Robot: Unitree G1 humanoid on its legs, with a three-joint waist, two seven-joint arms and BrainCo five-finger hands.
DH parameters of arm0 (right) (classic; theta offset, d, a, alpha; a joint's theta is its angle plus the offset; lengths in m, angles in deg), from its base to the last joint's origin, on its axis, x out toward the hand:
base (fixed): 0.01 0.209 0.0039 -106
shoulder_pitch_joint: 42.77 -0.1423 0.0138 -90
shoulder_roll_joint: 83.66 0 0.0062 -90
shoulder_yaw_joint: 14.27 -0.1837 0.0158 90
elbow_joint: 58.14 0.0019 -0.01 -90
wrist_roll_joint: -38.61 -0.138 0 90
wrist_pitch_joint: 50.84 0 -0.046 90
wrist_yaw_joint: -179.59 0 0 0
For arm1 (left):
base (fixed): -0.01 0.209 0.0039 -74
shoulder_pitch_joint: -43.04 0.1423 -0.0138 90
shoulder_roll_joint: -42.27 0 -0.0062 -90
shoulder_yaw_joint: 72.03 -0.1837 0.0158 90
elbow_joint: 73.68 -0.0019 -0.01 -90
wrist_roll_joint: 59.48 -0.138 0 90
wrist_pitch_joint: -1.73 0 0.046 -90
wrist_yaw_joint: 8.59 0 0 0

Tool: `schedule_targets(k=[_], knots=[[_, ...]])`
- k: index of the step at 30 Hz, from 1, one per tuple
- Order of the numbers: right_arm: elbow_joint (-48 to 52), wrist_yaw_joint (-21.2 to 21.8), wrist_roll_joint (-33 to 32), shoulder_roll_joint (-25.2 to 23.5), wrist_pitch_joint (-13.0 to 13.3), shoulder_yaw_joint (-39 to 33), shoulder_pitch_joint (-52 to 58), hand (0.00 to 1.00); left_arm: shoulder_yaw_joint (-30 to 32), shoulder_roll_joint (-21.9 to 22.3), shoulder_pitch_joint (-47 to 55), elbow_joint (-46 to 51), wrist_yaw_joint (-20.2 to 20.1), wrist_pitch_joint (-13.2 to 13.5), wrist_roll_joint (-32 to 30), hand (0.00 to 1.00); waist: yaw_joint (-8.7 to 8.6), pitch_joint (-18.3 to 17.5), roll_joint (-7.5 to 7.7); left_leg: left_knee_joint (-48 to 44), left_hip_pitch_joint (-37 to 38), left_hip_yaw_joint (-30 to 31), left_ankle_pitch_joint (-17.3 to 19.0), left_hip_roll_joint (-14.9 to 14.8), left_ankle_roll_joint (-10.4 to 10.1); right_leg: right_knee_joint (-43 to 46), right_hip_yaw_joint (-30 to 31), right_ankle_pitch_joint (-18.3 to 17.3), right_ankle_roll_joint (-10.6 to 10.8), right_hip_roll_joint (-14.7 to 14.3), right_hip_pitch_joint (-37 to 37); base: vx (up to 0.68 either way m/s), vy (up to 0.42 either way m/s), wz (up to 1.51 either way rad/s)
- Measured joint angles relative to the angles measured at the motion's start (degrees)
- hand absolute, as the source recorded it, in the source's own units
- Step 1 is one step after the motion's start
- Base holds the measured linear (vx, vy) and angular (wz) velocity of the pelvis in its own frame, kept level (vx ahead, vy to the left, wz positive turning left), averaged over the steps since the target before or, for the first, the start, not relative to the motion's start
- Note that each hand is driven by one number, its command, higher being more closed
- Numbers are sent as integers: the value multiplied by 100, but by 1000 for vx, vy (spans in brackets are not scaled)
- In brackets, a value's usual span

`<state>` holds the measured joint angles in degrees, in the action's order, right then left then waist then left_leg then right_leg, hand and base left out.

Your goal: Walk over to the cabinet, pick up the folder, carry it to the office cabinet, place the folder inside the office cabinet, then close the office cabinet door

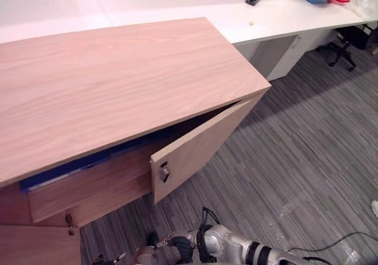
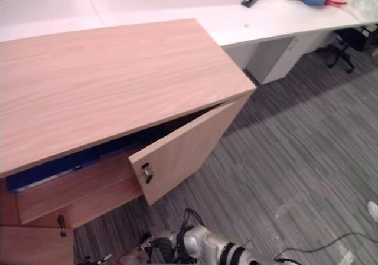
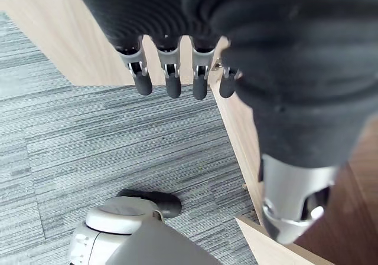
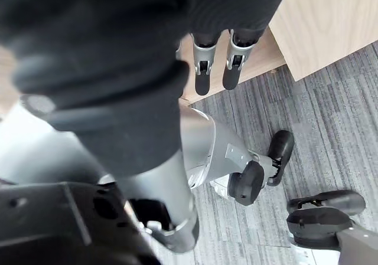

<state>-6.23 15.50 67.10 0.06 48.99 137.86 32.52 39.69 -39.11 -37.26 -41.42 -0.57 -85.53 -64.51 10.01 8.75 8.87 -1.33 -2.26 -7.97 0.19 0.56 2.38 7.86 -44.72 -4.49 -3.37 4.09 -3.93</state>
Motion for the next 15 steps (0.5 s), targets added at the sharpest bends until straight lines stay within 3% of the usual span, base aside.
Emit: schedule_targets(k=[3, 5, 7, 10, 13, 14, 15], knots=[[-747, -162, 244, -234, -139, -761, 178, 0, -55, -29, -26, 19, 62, 9, 68, 0, -95, 80, -126, -11, -15, 663, -12, -78, 105, 1222, 907, -237, 39, 241, 407, -35, 154, 96], [-1587, -383, 432, -443, -244, -1967, 428, 0, -296, -146, -85, 41, 107, 52, 89, 0, -133, 88, -142, -209, -98, 1297, 16, -12, 119, 1541, 2176, -557, 410, 410, 573, -69, 165, 161], [-2463, -674, 428, -537, -514, -3428, 601, 0, -447, -163, -189, 41, 125, 99, 89, 0, -219, 90, -160, -537, -283, 2102, 88, 207, 108, 1468, 3273, -670, 649, 637, 608, -36, 55, 187], [-2962, -1055, 183, -633, -791, -4852, 796, 0, -513, -147, -208, 43, 135, 117, 81, 0, -320, 94, -180, -836, -379, 2813, 208, 414, -67, 1042, 3772, -649, 860, 769, 500, 0, -132, 149], [-3050, -1304, -222, -663, -941, -5560, 935, 0, -605, -69, -159, 140, 136, 120, 81, 0, -341, 74, -162, -903, -370, 3194, 231, 634, -226, 656, 3694, -425, 1005, 863, 481, 32, -307, 102], [-3102, -1442, -457, -667, -1000, -5875, 945, 0, -637, -32, -143, 143, 136, 118, 82, 0, -386, 60, -143, -939, -387, 3331, 245, 739, -323, 507, 3652, -142, 1038, 863, 527, 47, -368, 58], [-3141, -1538, -684, -657, -1036, -6128, 960, 0, -634, 51, -112, 145, 147, 118, 88, 0, -400, -17, -183, -1030, -470, 3403, 307, 729, -408, 444, 3526, -278, 1110, 880, 477, 70, -406, 52]])
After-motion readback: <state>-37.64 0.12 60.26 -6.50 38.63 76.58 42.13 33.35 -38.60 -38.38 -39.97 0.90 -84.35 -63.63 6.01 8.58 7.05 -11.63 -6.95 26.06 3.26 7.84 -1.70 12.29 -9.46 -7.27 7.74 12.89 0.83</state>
